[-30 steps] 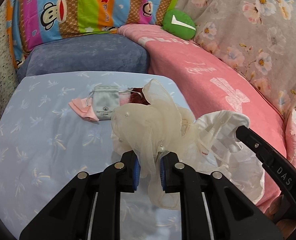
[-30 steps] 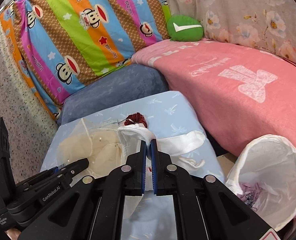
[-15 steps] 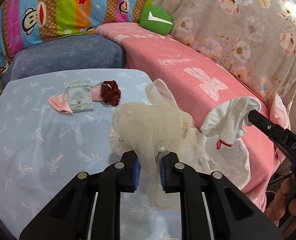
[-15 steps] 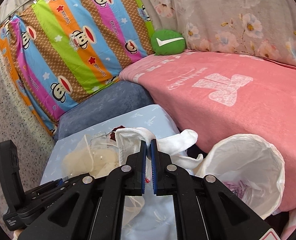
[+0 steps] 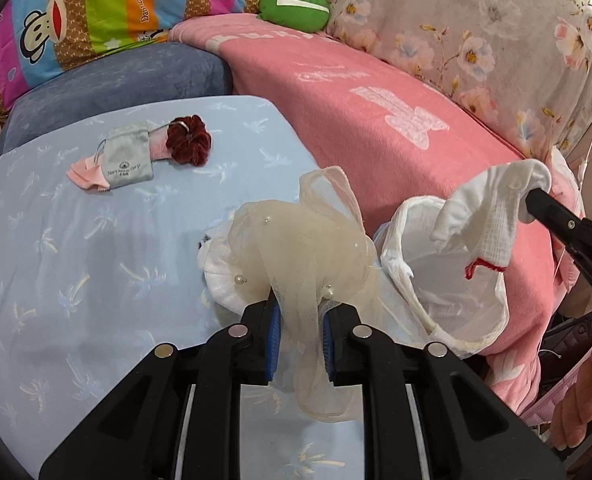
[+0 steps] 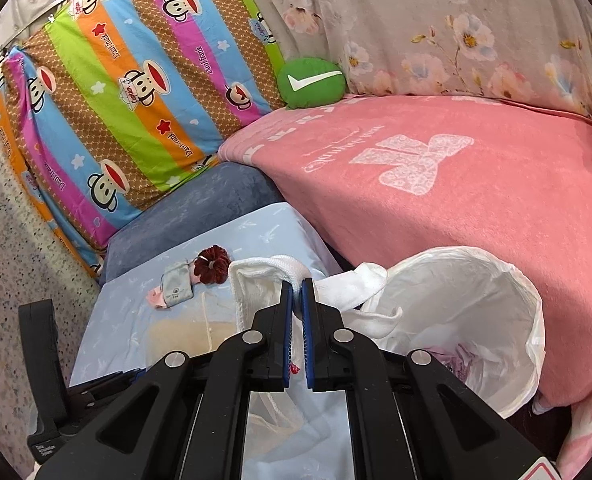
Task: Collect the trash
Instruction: 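Carry the tulle and white cloth over the white bin, regrasping the tulle with the left tool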
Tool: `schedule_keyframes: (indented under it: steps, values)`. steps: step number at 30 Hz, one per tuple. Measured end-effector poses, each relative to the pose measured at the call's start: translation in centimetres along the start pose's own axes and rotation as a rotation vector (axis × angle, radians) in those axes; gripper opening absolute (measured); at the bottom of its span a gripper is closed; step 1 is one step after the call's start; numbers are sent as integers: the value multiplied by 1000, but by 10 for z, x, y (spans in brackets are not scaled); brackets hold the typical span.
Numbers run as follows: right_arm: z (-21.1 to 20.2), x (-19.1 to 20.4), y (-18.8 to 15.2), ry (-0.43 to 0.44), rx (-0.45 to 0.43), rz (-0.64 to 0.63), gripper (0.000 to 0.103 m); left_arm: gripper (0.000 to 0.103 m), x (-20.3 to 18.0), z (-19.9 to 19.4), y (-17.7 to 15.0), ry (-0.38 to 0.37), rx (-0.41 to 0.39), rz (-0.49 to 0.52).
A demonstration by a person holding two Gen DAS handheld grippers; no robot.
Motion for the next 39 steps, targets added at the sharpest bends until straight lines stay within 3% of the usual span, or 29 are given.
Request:
schedule_keyframes:
  steps: [3,13,15,17,22,28,30,32,34,39]
  values:
    - [0,0,-4,6,4,1,5,24,1,2,-2,2,23,-13]
    - [-2,6,-9,22,7,-14,5,24,-4,-13,10,30,-47,25]
    - [-3,6,-11,24,10,-15,5,33,-2,-11,8,32,-25,15]
    - [-5,4,-13,26,14,-19,5,57,0,-12,4,45,-15,6]
    - [-7,3,-28,29,45,-31,5,58,10,-7,-23,54,32,-5]
    - [-7,4,-46,30,82,-42,5,52,10,12,-48,65,84,3]
    - [-8,4,-47,33,85,-42,5,42,9,19,-52,69,99,5]
    - [-9,4,-47,33,85,-46,5,20,7,23,-54,65,117,17]
    - [-11,4,-46,35,82,-50,5,9,5,21,-55,63,113,23]
    - [-17,1,-35,35,55,-47,5,7,-10,-6,-30,41,30,48]
Point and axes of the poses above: each gripper's, at about its wrist camera, not at the fingertips, and z roughly the way its jaws point, x to its left, y to its top, the point moved 4 cm from there along z, roughly the way its jaws point, and after that the axes turned 2 degrees about -z, right-handed, at the moved point
